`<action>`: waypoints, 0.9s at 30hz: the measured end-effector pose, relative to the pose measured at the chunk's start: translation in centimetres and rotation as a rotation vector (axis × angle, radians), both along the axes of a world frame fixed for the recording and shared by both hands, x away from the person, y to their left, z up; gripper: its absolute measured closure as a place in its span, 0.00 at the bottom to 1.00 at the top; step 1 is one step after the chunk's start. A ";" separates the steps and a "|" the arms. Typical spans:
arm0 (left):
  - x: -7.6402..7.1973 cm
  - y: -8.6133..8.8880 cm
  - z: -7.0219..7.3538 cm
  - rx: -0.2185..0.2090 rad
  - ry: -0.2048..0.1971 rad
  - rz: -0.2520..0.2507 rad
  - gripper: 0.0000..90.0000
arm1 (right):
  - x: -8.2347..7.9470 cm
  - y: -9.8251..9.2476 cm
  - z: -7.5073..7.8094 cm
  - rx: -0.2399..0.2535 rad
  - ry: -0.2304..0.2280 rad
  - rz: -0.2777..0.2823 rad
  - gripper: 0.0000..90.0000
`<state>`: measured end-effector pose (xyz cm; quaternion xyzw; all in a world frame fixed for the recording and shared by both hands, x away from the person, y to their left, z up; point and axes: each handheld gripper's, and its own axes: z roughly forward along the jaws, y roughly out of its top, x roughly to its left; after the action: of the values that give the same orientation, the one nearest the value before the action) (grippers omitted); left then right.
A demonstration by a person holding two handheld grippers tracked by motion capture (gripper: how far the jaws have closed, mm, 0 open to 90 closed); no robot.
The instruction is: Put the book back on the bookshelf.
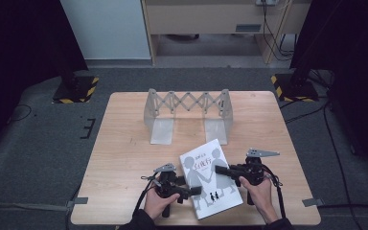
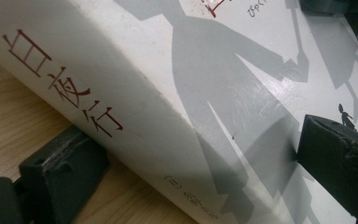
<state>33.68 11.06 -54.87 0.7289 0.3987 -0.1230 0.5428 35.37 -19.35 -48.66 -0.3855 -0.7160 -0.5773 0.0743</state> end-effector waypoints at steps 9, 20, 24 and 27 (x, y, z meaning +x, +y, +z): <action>-0.2 -0.2 0.0 -0.002 0.007 0.025 0.03 | 0.0 -0.6 -0.4 -0.055 -0.060 -0.078 0.72; -0.4 -0.4 0.2 0.052 -0.017 0.040 0.07 | 0.1 -0.2 -1.9 -0.208 -0.033 -0.157 0.56; -0.5 -0.4 0.2 0.053 -0.017 0.044 0.08 | 0.1 0.0 -2.3 -0.240 -0.038 -0.174 0.54; -0.5 -0.5 0.3 0.061 -0.022 0.047 0.08 | 0.1 0.0 -2.4 -0.245 -0.034 -0.173 0.54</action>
<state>33.19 10.54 -54.62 0.7367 0.4134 -0.0900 0.5275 35.45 -19.38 -51.09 -0.4421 -0.7464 -0.4963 -0.0352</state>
